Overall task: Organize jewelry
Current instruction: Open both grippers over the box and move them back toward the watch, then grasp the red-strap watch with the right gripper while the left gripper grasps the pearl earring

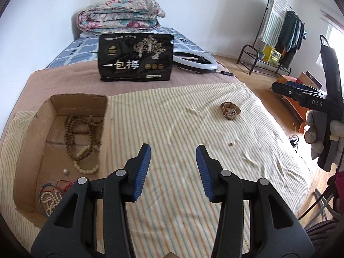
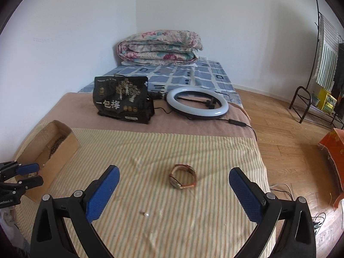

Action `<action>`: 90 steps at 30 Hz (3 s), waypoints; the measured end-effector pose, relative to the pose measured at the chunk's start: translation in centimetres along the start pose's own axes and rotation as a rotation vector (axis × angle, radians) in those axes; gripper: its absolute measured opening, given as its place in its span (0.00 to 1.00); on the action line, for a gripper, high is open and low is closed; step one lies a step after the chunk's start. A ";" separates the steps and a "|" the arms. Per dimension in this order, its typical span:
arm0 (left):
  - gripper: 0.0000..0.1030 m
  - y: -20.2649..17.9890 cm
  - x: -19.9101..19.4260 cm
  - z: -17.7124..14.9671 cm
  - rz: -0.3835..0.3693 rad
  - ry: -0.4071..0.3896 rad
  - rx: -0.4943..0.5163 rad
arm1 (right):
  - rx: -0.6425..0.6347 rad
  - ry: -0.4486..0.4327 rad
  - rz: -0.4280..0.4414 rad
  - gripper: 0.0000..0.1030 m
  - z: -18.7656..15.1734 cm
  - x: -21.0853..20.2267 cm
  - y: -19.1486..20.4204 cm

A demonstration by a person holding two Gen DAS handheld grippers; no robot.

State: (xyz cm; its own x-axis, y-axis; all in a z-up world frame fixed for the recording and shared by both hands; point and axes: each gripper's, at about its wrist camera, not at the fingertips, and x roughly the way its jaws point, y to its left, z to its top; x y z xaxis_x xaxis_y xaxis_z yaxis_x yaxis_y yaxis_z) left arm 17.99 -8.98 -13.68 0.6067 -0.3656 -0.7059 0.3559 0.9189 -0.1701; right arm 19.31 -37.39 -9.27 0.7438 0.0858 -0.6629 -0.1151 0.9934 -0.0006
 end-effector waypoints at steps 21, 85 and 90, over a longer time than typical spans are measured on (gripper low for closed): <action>0.22 -10.7 12.2 -1.0 -0.229 0.158 0.176 | 0.024 0.132 0.060 1.00 -3.9 10.9 -4.5; 0.06 -13.0 15.8 -1.2 -0.157 0.154 0.233 | -0.029 0.168 0.104 0.57 -4.0 13.9 -3.3; 0.06 -11.9 13.4 -0.7 -0.160 0.124 0.199 | -0.023 0.142 0.108 0.57 -3.3 11.8 -3.0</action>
State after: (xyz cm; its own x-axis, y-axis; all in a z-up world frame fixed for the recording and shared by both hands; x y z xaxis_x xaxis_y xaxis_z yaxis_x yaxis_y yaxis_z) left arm 21.38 -24.75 -21.56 0.4440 -0.4713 -0.7621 0.5803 0.7993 -0.1563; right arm 26.25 -39.66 -19.55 0.6259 0.1781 -0.7593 -0.2055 0.9768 0.0597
